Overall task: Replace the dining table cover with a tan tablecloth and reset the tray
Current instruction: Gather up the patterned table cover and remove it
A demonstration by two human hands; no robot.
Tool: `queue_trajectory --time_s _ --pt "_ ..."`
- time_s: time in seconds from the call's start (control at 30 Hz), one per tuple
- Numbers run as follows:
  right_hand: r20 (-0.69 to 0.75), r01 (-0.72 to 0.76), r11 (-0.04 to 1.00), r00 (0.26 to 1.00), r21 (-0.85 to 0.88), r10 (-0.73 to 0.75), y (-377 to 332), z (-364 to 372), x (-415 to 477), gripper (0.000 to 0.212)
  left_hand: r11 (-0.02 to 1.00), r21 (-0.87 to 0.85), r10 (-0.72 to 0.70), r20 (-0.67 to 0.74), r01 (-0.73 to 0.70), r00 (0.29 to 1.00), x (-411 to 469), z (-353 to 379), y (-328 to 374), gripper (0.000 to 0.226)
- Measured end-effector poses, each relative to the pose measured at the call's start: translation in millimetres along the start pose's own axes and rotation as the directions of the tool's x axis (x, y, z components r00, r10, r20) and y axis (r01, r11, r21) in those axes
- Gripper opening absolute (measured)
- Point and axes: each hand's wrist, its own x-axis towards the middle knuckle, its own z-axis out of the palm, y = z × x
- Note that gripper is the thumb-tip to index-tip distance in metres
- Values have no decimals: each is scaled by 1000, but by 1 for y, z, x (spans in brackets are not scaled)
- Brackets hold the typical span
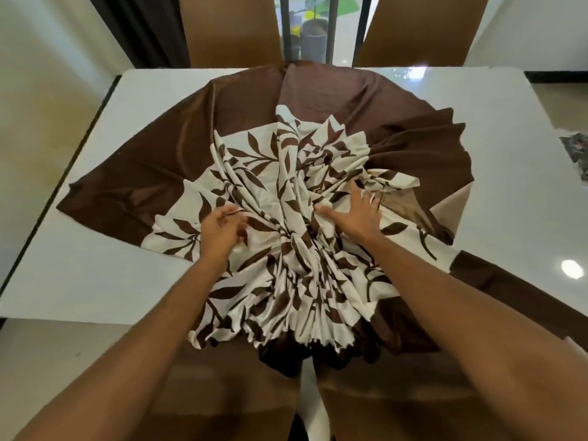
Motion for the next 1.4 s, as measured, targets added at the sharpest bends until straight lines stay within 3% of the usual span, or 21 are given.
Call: queue_trajectory --time_s 0.1,0.2,0.27,0.4,0.43,0.5,0.57,0.6,0.67,0.73,0.8,0.9,0.97,1.03,1.13,1.23,1.33,1.4 --pt "3 7 991 1000 -132 -6 -2 9 10 133 970 241 67 -268 0 961 46 -28 0 51" --pt "16 70 964 998 -255 -68 -2 18 14 126 927 337 -57 -312 166 948 80 -44 -7 83" --pt "50 122 942 992 -312 -112 -3 20 15 124 949 287 -69 -221 133 973 95 -36 -7 85" --pt "160 232 921 969 -313 -190 -15 19 26 108 995 72 -71 117 63 991 96 23 18 83" --pt "205 252 930 958 -267 -200 -21 18 29 97 992 116 -80 213 56 974 89 45 23 92" --pt "296 246 969 927 -13 -231 -32 14 32 61 965 261 -63 375 -40 925 65 87 23 115" --pt "341 171 963 910 209 -236 -38 6 30 16 927 351 -33 428 -133 903 44 116 16 123" --pt "355 145 963 908 227 -220 -41 0 30 7 918 367 -16 414 -151 910 41 121 13 120" --pt "305 139 975 934 174 -188 -38 -16 20 19 876 421 57 390 -233 919 38 121 7 109" --pt "23 178 976 983 129 -182 -26 -25 -5 44 769 540 152 368 -344 917 37 117 5 98" --pt "-207 133 985 972 109 -108 -5 -22 -53 69 655 653 182 351 -380 918 33 120 4 97" --pt "-116 -119 992 986 31 122 18 13 -140 120 532 729 230 366 -431 902 22 131 6 91" --pt "-17 -147 986 989 -78 147 24 48 -179 131 518 725 258 374 -454 891 20 136 8 87" --pt "-38 -93 979 995 -181 88 27 72 -195 126 517 720 264 380 -463 887 19 140 8 88" --pt "-143 70 980 985 -188 -98 33 66 -187 95 530 719 233 386 -449 893 20 144 12 89" --pt "-219 196 967 948 -160 -229 62 22 -160 68 602 674 176 411 -428 894 23 138 20 76" --pt "-259 177 965 939 -194 -224 76 -48 -113 61 671 584 166 481 -456 861 11 133 20 53" --pt "-342 283 924 867 -257 -361 58 -91 -77 58 692 525 192 527 -495 828 -7 136 16 48"
